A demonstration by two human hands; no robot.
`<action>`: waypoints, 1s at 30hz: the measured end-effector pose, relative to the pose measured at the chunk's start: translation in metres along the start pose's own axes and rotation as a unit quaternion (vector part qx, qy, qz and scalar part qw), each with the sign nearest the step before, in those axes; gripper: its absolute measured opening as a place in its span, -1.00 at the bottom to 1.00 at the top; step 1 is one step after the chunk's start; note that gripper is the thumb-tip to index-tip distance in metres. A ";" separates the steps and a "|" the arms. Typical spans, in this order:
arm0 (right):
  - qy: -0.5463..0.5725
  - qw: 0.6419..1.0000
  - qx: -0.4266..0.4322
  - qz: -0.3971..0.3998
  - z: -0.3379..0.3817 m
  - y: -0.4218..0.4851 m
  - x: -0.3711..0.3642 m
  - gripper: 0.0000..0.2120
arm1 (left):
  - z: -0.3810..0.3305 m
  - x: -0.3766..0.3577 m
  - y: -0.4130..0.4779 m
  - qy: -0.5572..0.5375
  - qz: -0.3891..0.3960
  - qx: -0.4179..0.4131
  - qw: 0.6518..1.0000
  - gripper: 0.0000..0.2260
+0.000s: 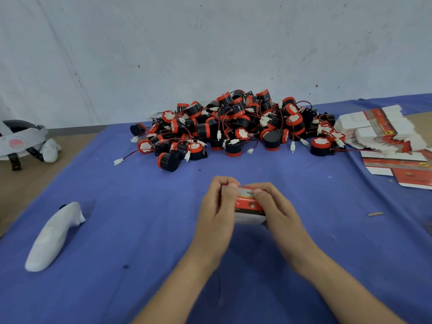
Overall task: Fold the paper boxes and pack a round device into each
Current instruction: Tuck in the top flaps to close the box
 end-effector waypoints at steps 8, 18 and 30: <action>0.068 0.991 -0.036 -0.107 -0.005 0.012 0.016 -0.88 | 0.005 -0.025 0.016 0.014 -0.084 0.036 0.996 -0.92; 0.047 0.973 -0.010 -0.227 0.014 -0.005 0.059 -0.67 | -0.003 -0.068 0.013 -0.030 -0.071 0.078 0.994 -0.73; 0.053 0.931 0.155 -0.326 0.148 -0.136 0.126 -0.61 | -0.130 -0.142 -0.044 -0.118 0.127 0.047 0.984 -0.74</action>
Point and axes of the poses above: each hand's wrist, its own y-axis towards the middle knuckle, its own x-axis out of the back of the hand, z = x × y, the point moved 9 cm from there along y, towards the middle knuckle, and after that the axes turned 13 degrees about y, right-handed, at the moved point
